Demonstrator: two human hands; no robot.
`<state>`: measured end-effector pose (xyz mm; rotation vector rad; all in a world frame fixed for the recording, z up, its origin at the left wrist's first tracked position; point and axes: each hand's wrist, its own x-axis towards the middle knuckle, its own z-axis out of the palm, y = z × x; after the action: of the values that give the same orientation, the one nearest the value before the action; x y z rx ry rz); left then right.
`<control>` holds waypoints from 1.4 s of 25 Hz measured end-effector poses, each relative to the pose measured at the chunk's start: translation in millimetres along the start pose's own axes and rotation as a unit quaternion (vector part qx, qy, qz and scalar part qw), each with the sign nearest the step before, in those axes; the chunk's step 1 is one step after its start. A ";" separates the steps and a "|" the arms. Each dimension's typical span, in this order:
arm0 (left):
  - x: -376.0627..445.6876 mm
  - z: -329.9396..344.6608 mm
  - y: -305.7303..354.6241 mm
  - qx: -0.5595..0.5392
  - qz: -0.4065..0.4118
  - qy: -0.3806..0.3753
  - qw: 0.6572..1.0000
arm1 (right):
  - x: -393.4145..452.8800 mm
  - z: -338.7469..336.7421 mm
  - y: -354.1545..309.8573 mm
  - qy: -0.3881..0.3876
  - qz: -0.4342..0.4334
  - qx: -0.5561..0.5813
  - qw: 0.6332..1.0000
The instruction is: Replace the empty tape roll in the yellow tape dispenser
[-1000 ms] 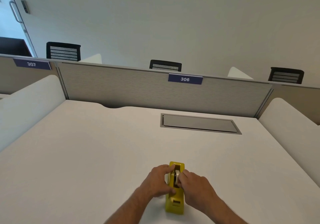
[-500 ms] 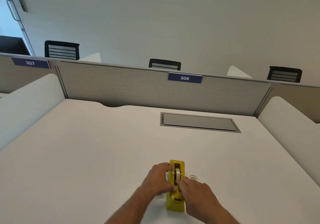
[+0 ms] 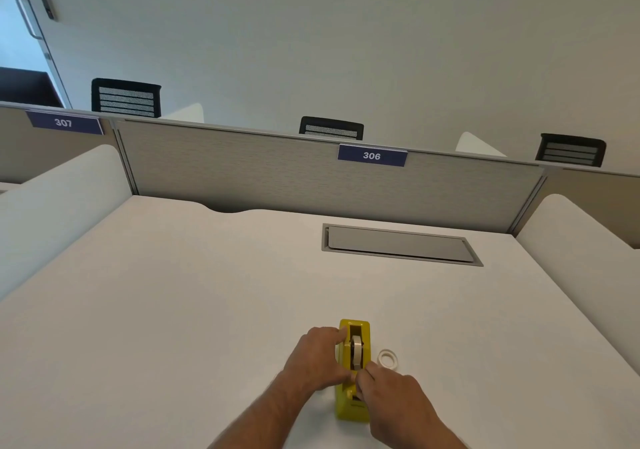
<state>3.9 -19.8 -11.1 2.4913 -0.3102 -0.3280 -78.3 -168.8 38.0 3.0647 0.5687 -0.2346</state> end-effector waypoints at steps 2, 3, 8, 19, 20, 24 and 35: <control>0.3 0.7 -0.3 -0.004 -0.006 -0.001 1.000 | -0.3 0.6 -0.3 0.000 -0.003 -0.009 1.000; 0.3 0.9 -0.6 -0.005 -0.008 0.000 1.000 | -0.3 1.8 -0.3 0.000 -0.006 -0.017 1.000; 0.5 0.6 -1.3 -0.002 -0.009 0.003 1.000 | -6.7 3.2 -2.4 0.080 -0.038 -0.051 0.995; -2.6 -3.7 1.9 0.032 -0.005 -0.011 0.999 | -27.2 23.2 -22.1 0.139 0.045 0.053 0.988; -3.0 -4.3 2.9 0.034 -0.005 -0.012 0.999 | -28.0 23.8 -22.4 0.141 0.048 0.054 0.987; -4.9 -5.5 4.9 0.040 -0.006 -0.012 0.999 | -28.8 23.8 -23.8 0.134 0.049 0.060 0.988; -12.0 -14.4 11.7 0.139 0.016 -0.009 0.990 | -38.1 12.9 -8.4 0.135 0.035 0.143 0.980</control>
<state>-4.8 -17.9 9.1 2.7538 -0.4274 -0.3115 -118.3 -175.1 31.0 3.4181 0.4689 0.1172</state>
